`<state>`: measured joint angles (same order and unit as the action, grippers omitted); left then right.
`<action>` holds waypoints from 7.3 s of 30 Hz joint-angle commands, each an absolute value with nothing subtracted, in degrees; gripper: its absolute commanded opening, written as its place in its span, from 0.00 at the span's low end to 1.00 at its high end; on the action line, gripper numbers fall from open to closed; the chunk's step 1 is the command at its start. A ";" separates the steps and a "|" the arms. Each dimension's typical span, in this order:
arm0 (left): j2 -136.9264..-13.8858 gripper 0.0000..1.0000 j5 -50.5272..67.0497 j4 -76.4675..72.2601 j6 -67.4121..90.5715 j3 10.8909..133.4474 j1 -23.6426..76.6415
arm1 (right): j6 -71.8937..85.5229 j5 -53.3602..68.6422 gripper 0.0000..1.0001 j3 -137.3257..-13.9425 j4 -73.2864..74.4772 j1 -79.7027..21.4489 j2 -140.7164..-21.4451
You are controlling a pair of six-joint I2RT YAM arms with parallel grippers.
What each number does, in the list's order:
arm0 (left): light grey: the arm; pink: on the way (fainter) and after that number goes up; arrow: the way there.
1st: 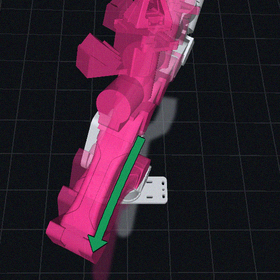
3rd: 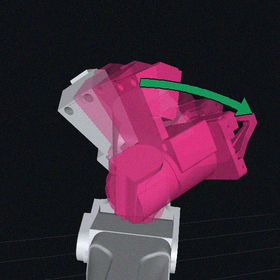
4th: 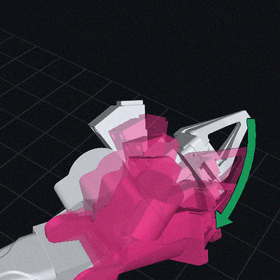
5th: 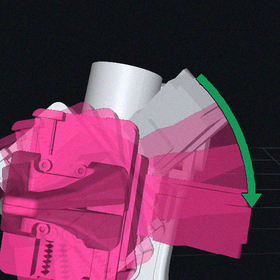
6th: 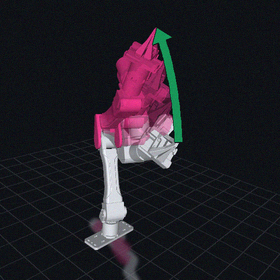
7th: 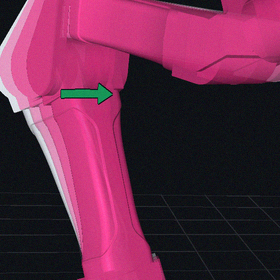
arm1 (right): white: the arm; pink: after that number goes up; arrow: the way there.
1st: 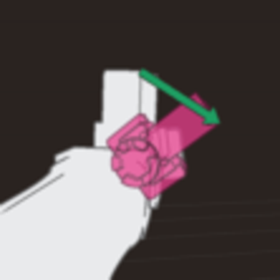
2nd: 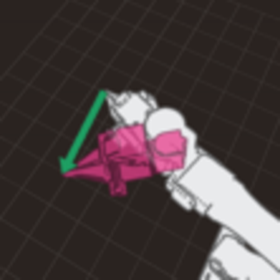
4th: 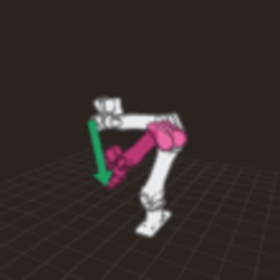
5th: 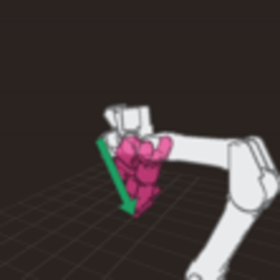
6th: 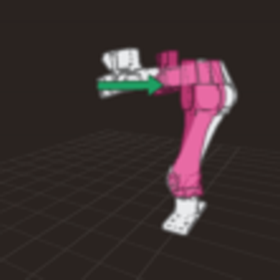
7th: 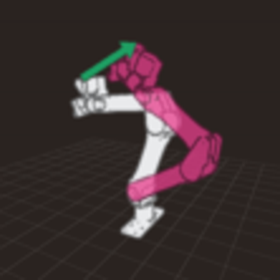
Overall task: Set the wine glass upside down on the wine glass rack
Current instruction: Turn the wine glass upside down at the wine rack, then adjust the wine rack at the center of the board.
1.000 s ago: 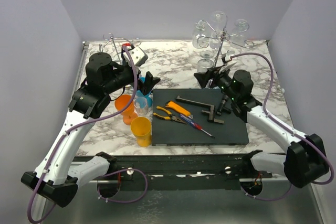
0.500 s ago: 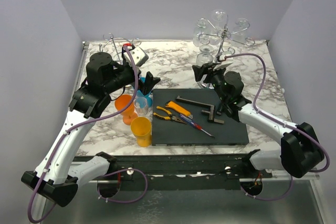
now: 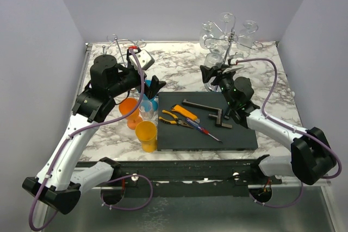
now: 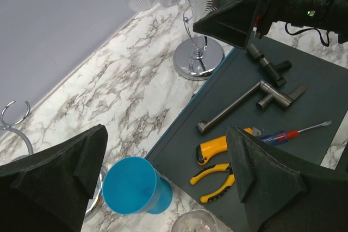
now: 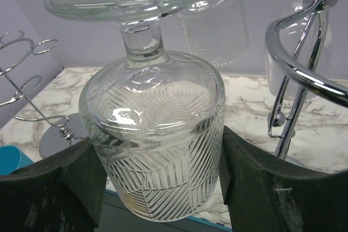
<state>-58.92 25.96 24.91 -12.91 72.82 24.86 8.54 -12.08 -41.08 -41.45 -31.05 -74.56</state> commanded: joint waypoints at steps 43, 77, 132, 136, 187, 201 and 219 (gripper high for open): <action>-55.46 0.99 29.45 25.91 -15.91 71.10 24.96 | 6.24 -21.92 0.01 -52.23 -50.10 -31.29 -86.72; -57.50 0.97 32.38 26.11 -15.38 72.55 24.97 | -1.64 -34.26 0.01 -53.70 -53.97 -35.26 -89.85; -56.77 0.97 32.52 26.23 -16.08 71.85 24.96 | -8.09 -30.59 0.01 -46.88 -66.33 -38.28 -86.91; -56.75 0.97 32.56 26.28 -15.82 71.80 24.96 | -6.76 -32.07 0.01 -45.42 -67.15 -38.32 -86.75; -67.01 0.99 22.88 40.07 -5.74 89.49 24.92 | 14.28 -23.02 1.00 -116.99 50.95 -30.69 -82.96; -76.11 0.86 26.60 42.63 -5.70 100.56 24.95 | 17.93 -6.81 0.83 -118.18 47.02 -4.72 -89.08; -98.32 0.54 28.41 42.58 -6.48 126.02 36.43 | 22.13 -0.96 0.58 -99.01 39.39 -0.35 -81.41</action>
